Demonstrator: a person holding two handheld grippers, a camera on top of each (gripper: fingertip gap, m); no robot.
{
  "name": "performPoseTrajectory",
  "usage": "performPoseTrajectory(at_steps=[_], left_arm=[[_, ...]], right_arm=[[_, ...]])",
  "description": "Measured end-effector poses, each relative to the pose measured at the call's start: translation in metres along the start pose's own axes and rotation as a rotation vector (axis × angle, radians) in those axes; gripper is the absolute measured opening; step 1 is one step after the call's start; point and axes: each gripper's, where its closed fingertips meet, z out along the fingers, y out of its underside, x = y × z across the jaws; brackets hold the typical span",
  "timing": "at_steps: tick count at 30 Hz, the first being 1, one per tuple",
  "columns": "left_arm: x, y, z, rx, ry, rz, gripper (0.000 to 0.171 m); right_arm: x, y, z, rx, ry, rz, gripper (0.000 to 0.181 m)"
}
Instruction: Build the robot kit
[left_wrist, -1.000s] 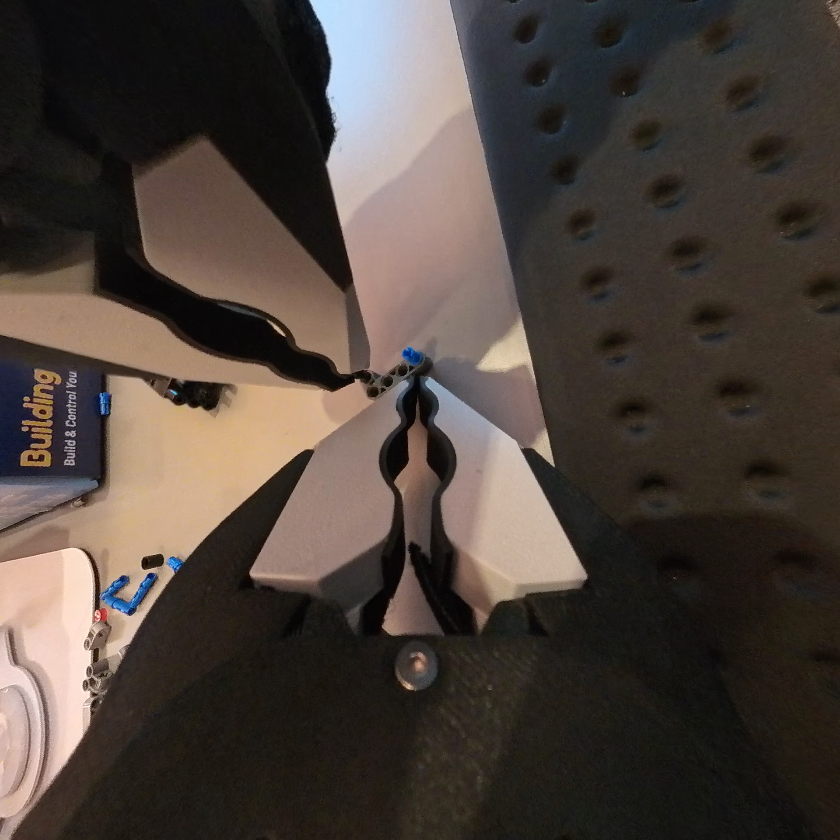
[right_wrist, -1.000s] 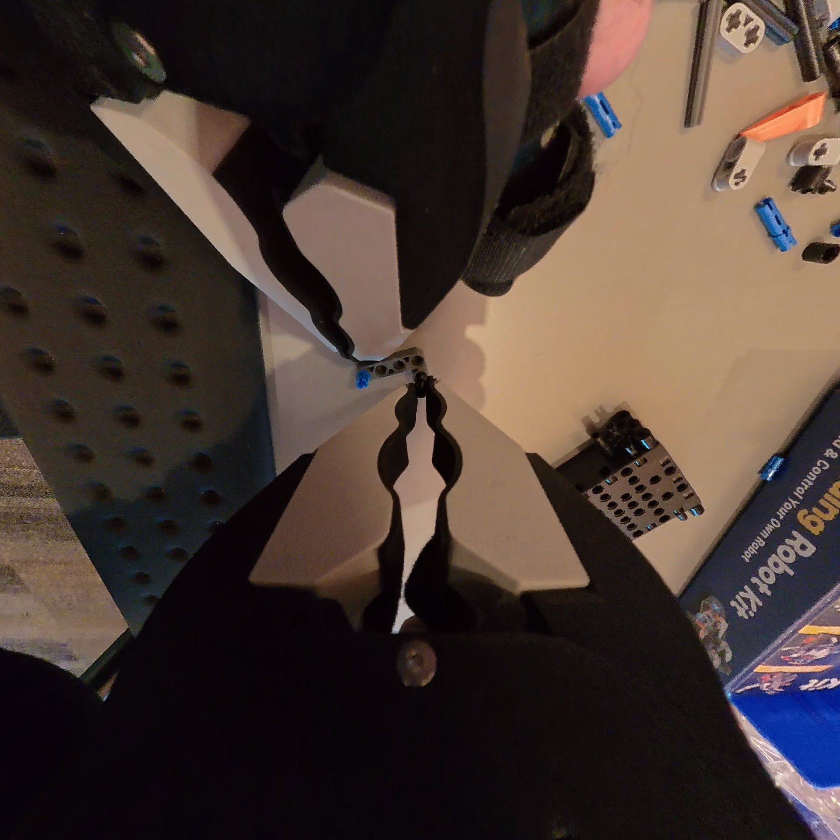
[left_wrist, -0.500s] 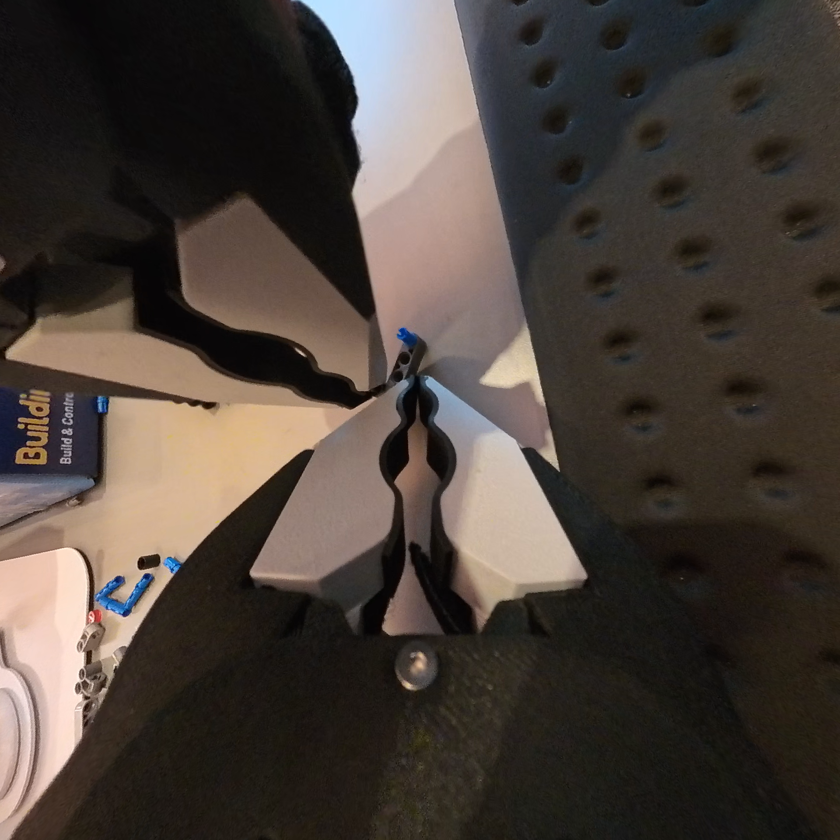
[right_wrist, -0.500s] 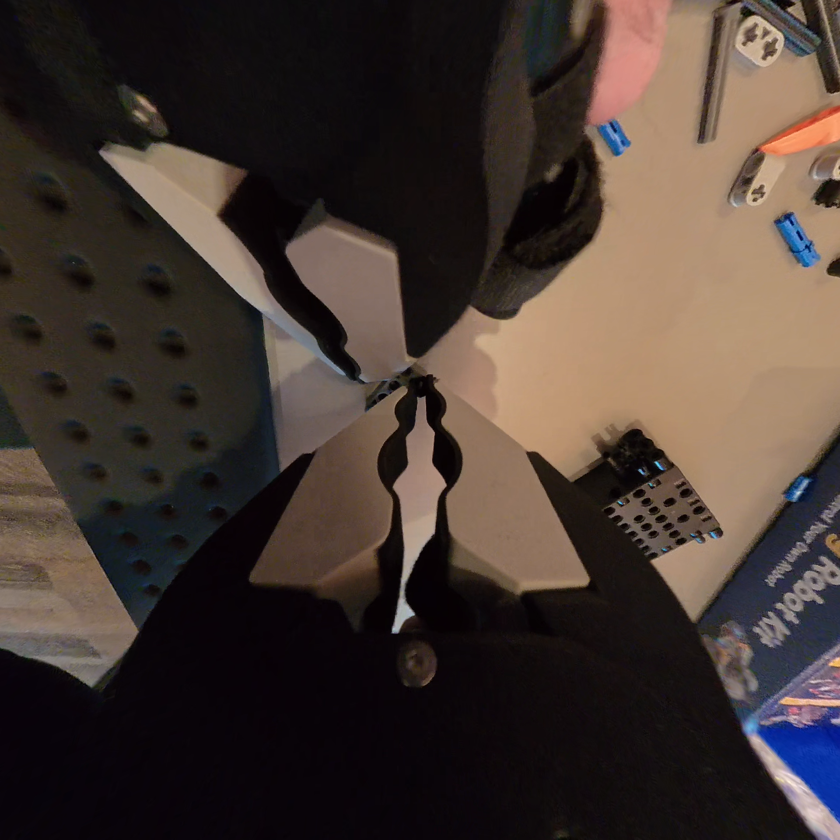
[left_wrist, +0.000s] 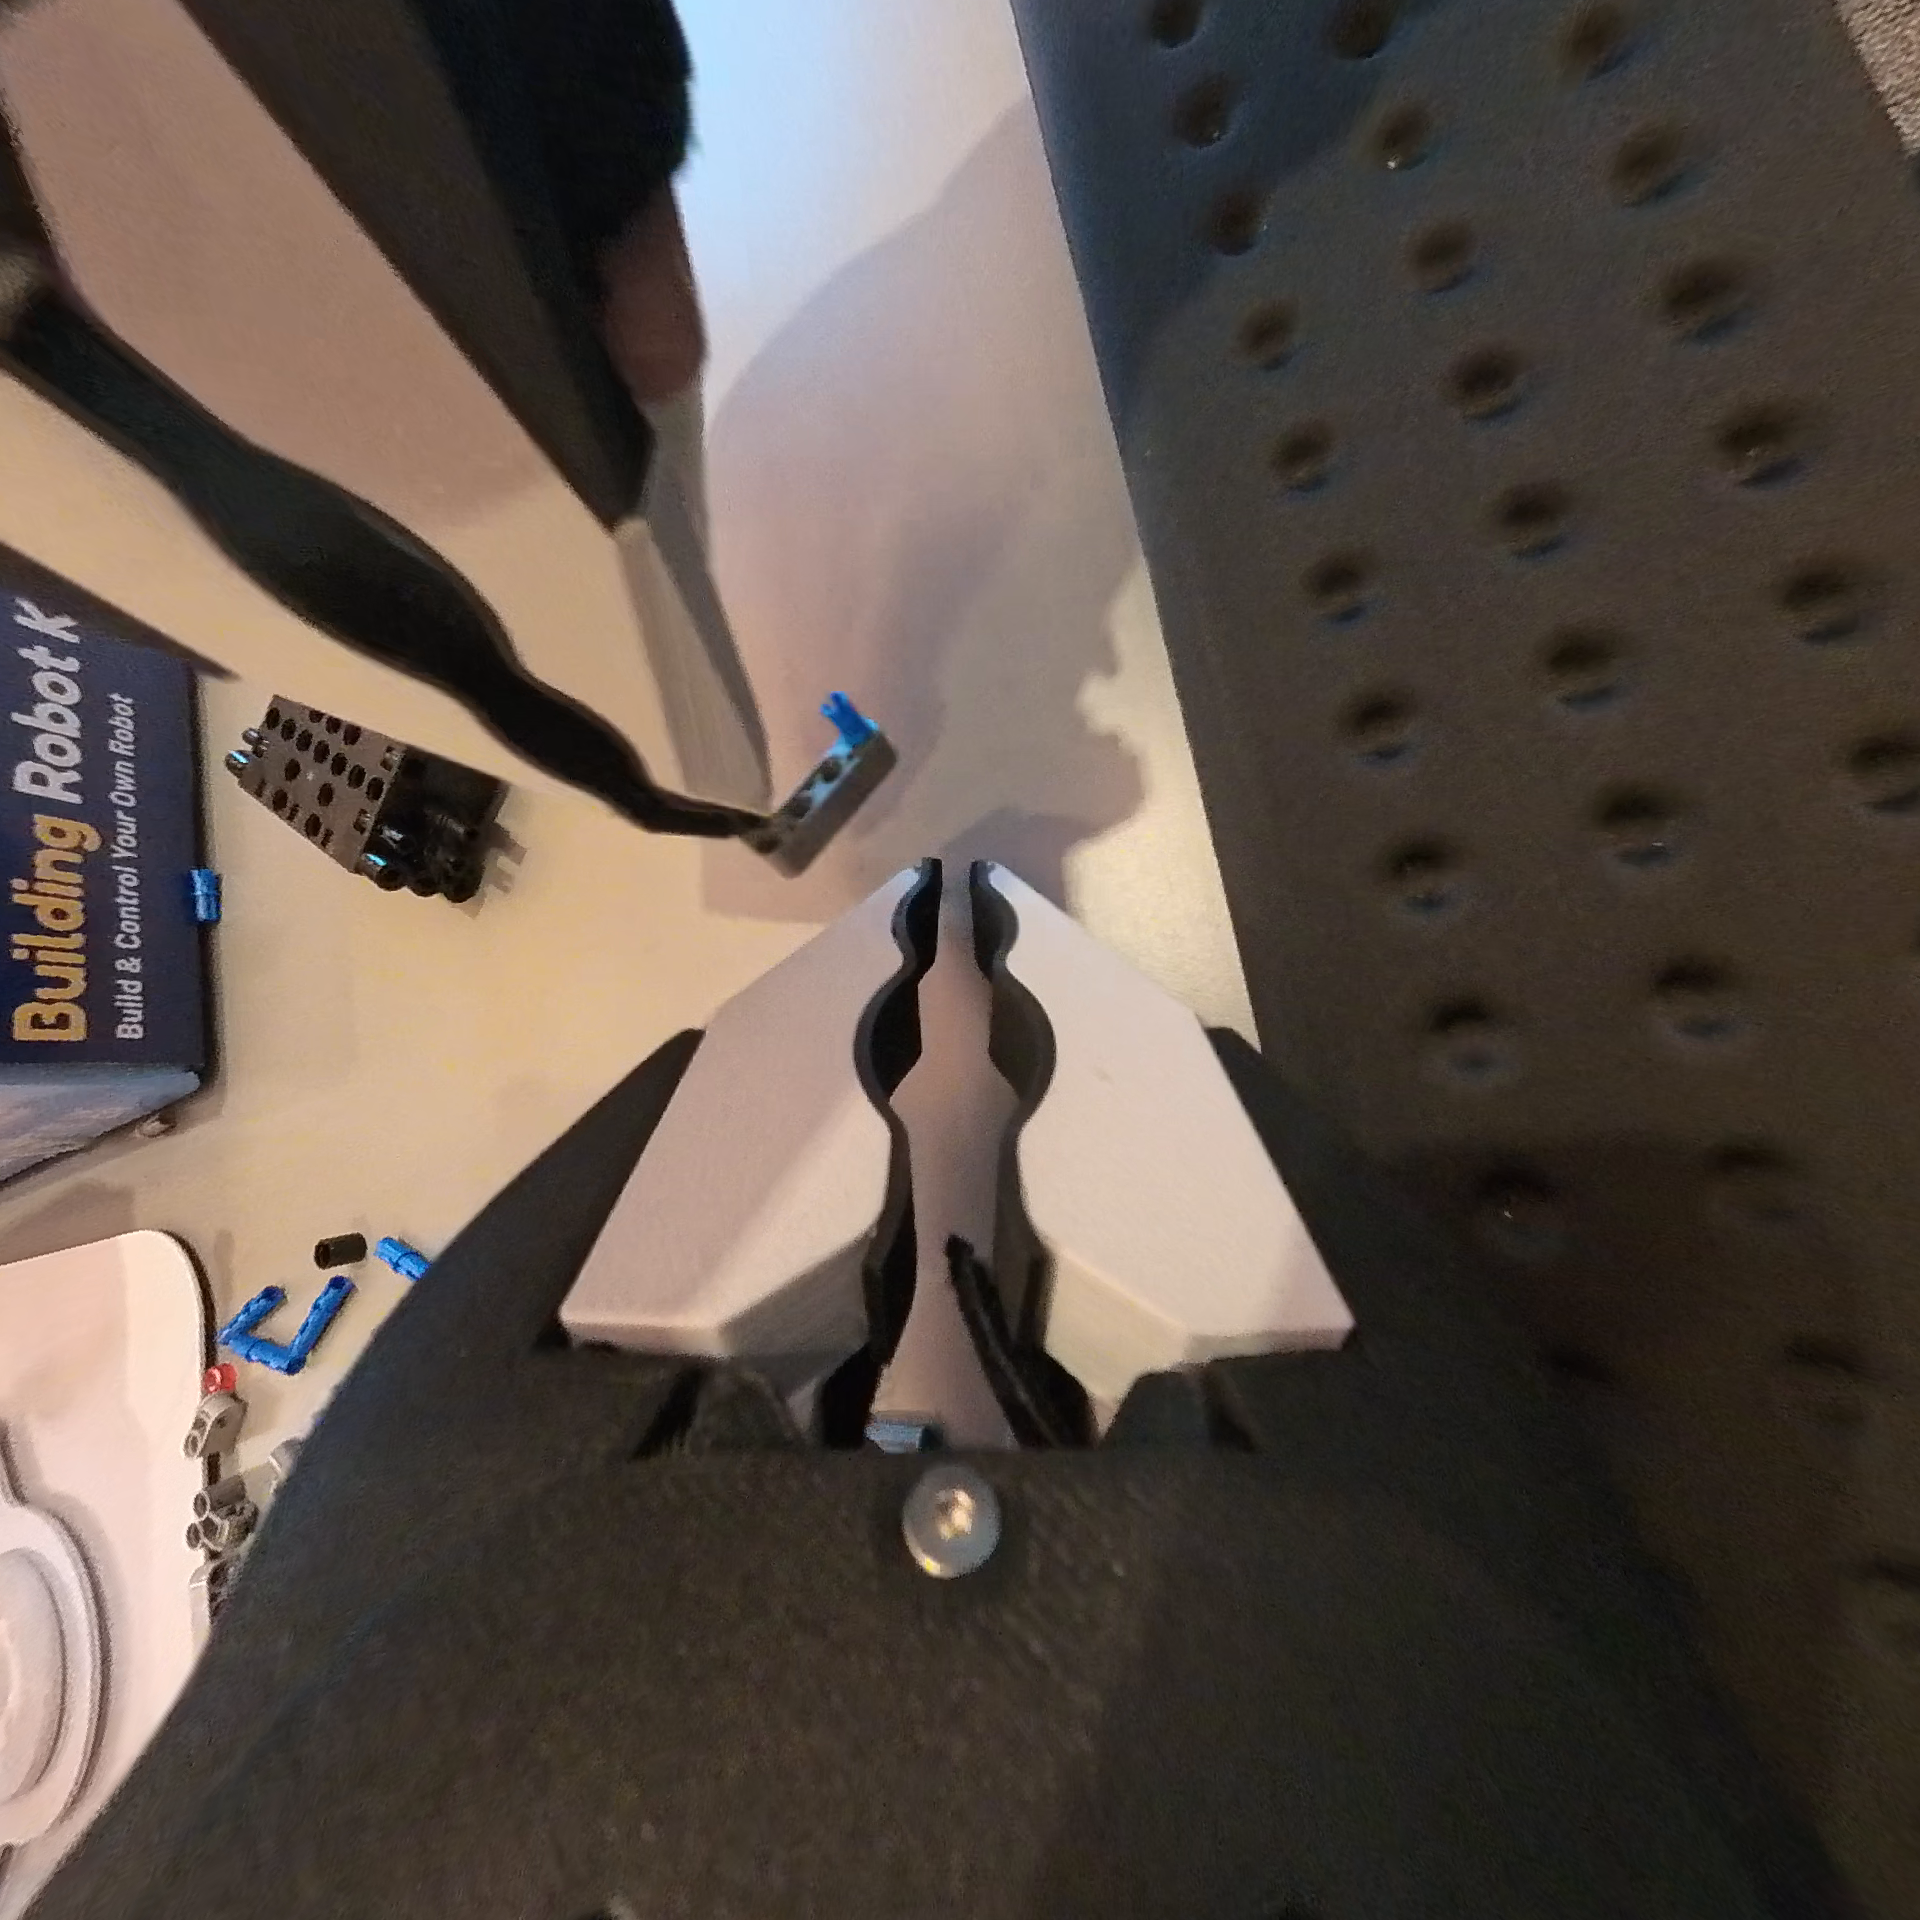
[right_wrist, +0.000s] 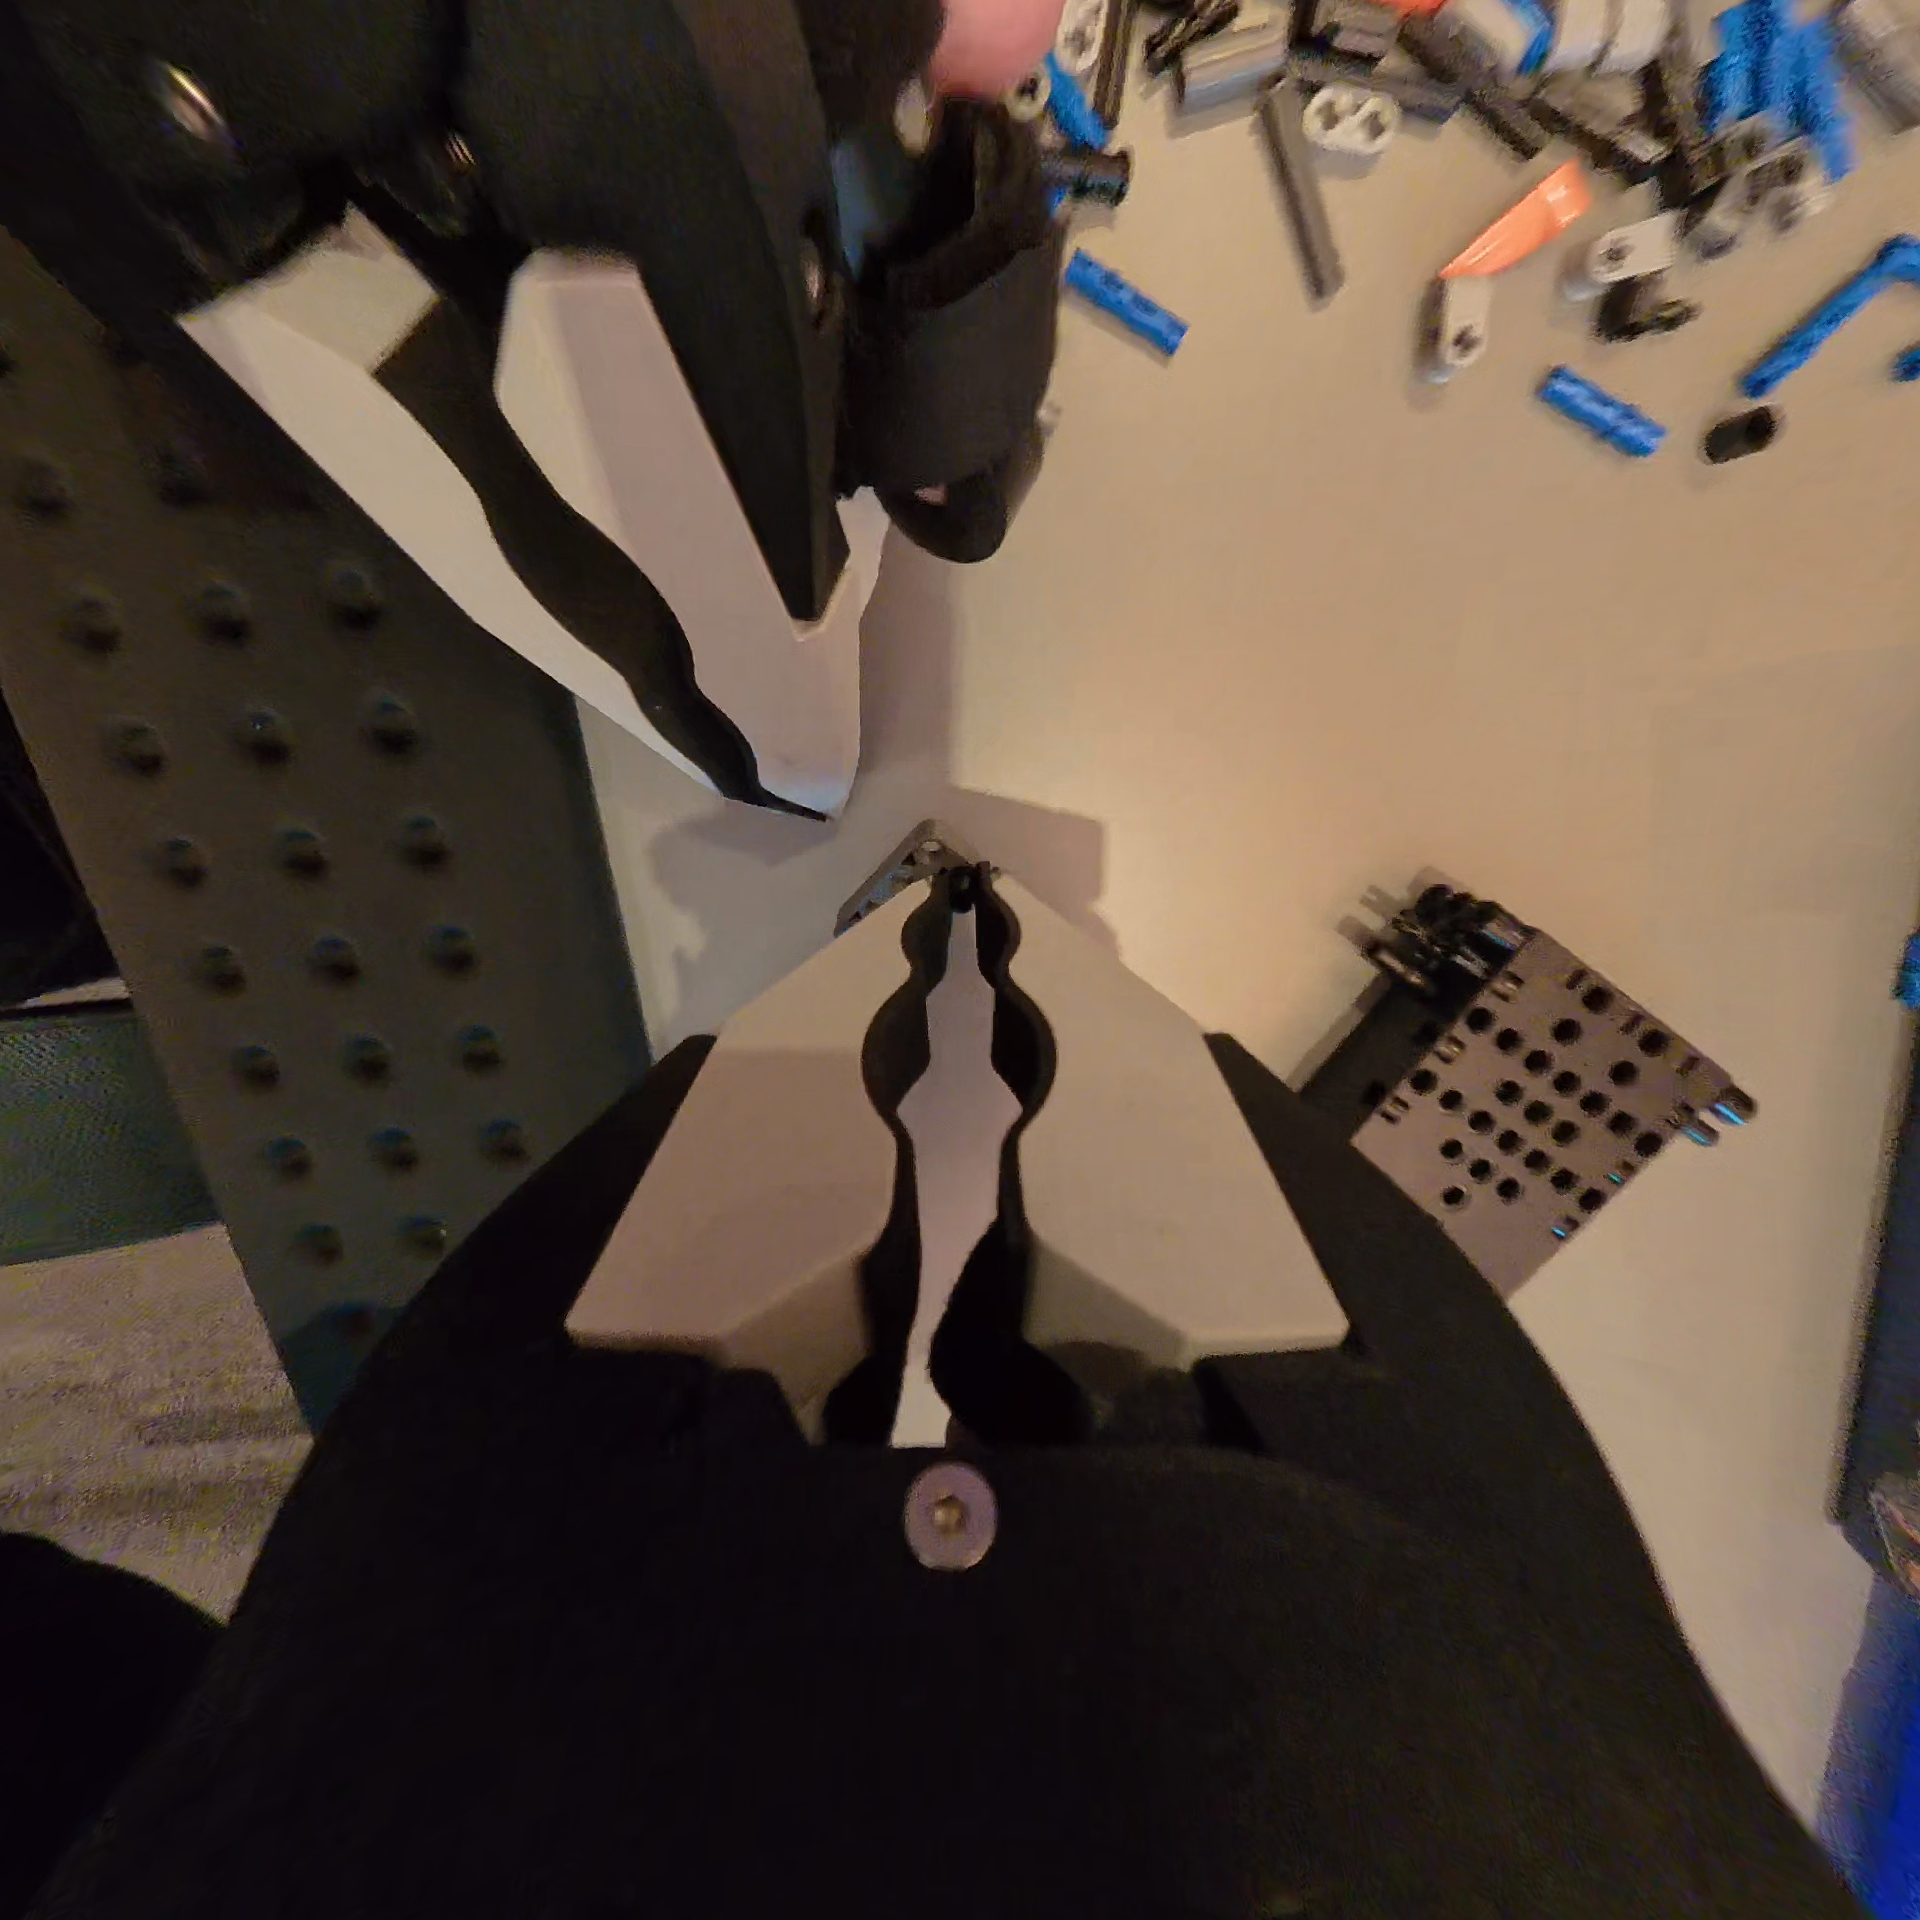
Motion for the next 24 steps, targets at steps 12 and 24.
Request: performPoseTrajectory(at_steps=[12,24], left_arm=[[-0.003,0.003,-0.009,0.008,-0.002,-0.006,0.013],[-0.035,0.001,-0.028,0.156,0.052,-0.322,0.03]], right_arm=[[-0.006,-0.002,0.009,0.093,-0.086,0.095,0.034],[-0.006,-0.029,-0.017,0.349,0.036,0.055,0.01]])
